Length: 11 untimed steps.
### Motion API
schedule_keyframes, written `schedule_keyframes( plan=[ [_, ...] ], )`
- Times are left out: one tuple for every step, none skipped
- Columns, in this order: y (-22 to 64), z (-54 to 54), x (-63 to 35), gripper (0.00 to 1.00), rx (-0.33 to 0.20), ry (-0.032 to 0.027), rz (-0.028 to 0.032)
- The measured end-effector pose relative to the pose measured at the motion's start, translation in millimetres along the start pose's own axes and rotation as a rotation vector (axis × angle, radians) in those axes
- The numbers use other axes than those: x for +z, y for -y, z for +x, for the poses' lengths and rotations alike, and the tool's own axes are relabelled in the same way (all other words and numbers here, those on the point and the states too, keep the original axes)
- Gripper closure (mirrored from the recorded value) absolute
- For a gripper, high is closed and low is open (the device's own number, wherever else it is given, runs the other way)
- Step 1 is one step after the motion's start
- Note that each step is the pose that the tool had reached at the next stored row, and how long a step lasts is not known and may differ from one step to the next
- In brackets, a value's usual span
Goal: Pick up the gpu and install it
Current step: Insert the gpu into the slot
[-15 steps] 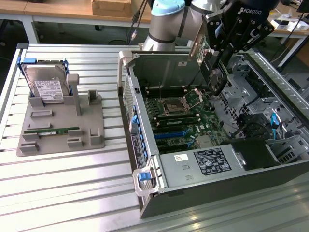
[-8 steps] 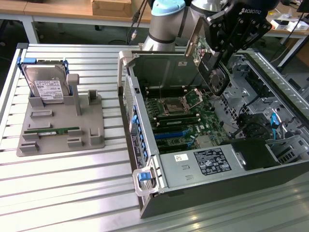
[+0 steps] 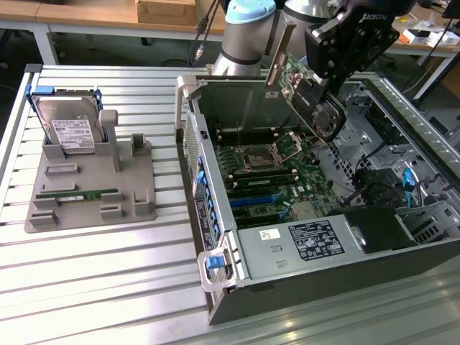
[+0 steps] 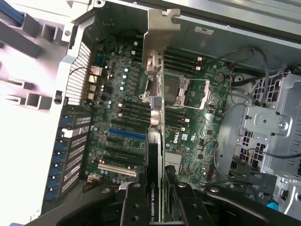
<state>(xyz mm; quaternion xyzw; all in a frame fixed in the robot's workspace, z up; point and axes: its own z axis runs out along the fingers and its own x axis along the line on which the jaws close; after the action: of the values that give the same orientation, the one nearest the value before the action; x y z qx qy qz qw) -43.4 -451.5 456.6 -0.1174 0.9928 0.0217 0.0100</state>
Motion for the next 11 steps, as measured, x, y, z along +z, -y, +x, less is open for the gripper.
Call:
schedule_keyframes(
  plan=[
    [0.0,0.0,0.0,0.74,-0.009,-0.0004,-0.0002],
    [0.0,0.0,0.0,0.74,-0.022,-0.0008,-0.0005],
    [0.0,0.0,0.0,0.74,-0.031,-0.0013,-0.0007],
    [0.0,0.0,0.0,0.74,-0.042,-0.0017,-0.0010],
    [0.0,0.0,0.0,0.74,-0.056,-0.0023,-0.0013],
    [0.0,0.0,0.0,0.74,-0.069,-0.0029,-0.0016],
    [0.0,0.0,0.0,0.74,-0.079,-0.0032,-0.0019],
    [0.0,0.0,0.0,0.74,-0.093,-0.0038,-0.0022],
    [0.0,0.0,0.0,0.74,-0.102,-0.0042,-0.0024],
    [0.0,0.0,0.0,0.74,-0.114,-0.0047,-0.0027],
    [0.0,0.0,0.0,0.74,-0.123,-0.0050,-0.0030]
  ],
)
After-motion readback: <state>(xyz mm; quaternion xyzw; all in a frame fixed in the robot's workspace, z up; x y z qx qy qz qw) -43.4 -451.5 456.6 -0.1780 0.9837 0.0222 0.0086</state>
